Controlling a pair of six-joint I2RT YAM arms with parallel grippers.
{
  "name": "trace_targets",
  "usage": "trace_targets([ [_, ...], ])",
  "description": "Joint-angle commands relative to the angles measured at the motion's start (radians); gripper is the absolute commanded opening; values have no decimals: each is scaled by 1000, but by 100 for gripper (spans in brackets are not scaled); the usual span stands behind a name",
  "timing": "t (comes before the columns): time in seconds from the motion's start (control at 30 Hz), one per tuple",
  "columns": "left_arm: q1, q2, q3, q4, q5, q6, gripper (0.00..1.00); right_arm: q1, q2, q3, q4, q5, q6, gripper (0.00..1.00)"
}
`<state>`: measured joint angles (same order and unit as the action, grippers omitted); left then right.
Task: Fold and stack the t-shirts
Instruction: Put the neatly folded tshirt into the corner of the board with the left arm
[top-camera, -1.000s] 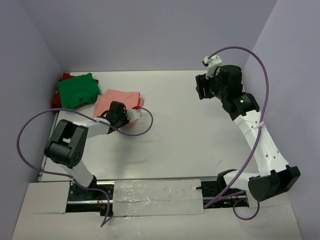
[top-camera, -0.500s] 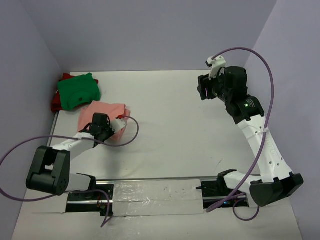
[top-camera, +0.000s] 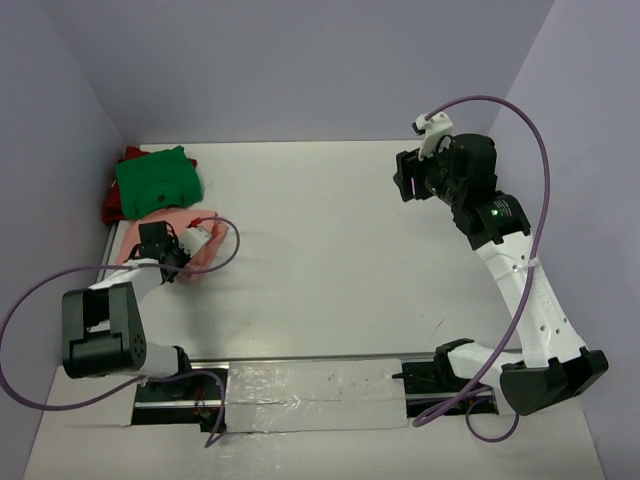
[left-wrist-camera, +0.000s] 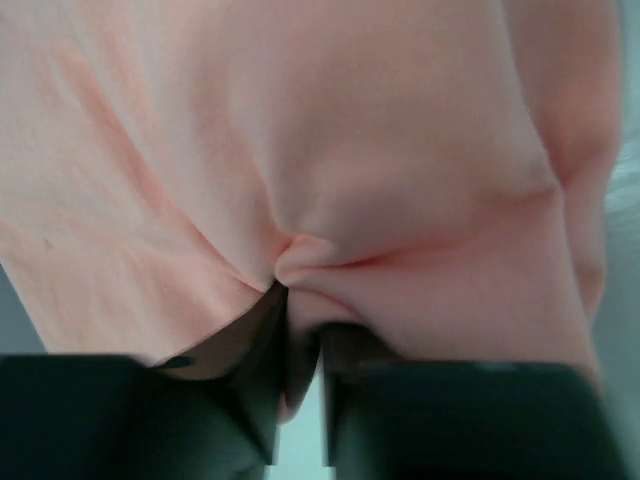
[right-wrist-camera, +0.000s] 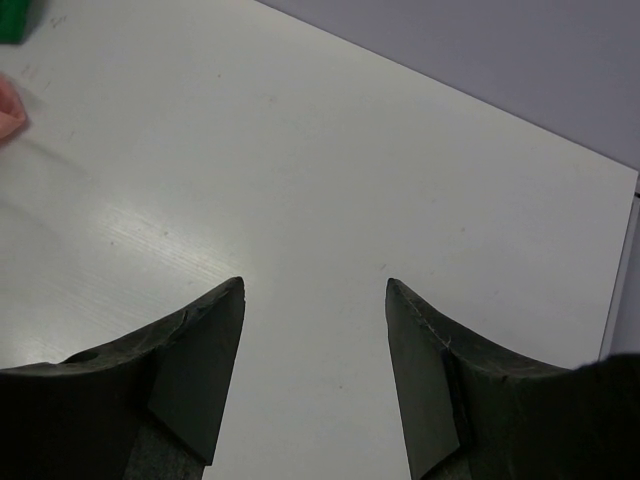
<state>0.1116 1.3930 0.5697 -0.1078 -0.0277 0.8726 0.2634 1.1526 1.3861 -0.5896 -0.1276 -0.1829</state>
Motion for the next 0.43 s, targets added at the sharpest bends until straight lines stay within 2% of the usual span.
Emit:
trace_targets([
  [0.0, 36, 38, 38, 2, 38, 17, 32, -7, -1, -4, 13, -11, 19, 66],
  [0.07, 37, 38, 62, -20, 63, -10, 57, -6, 15, -10, 14, -15, 13, 67],
  [0.13, 37, 15, 102, -72, 127, -36, 88, -7, 22, -21, 30, -7, 17, 68],
  [0.17, 37, 2, 113, -85, 149, -65, 99, -6, 22, -18, 28, -9, 17, 68],
  [0.27, 39, -58, 179, -150, 262, -170, 99, -6, -22, -53, 80, 26, 8, 69],
  [0.4, 37, -175, 219, -122, 377, -363, 99, -7, -63, -78, 134, 88, 39, 69],
])
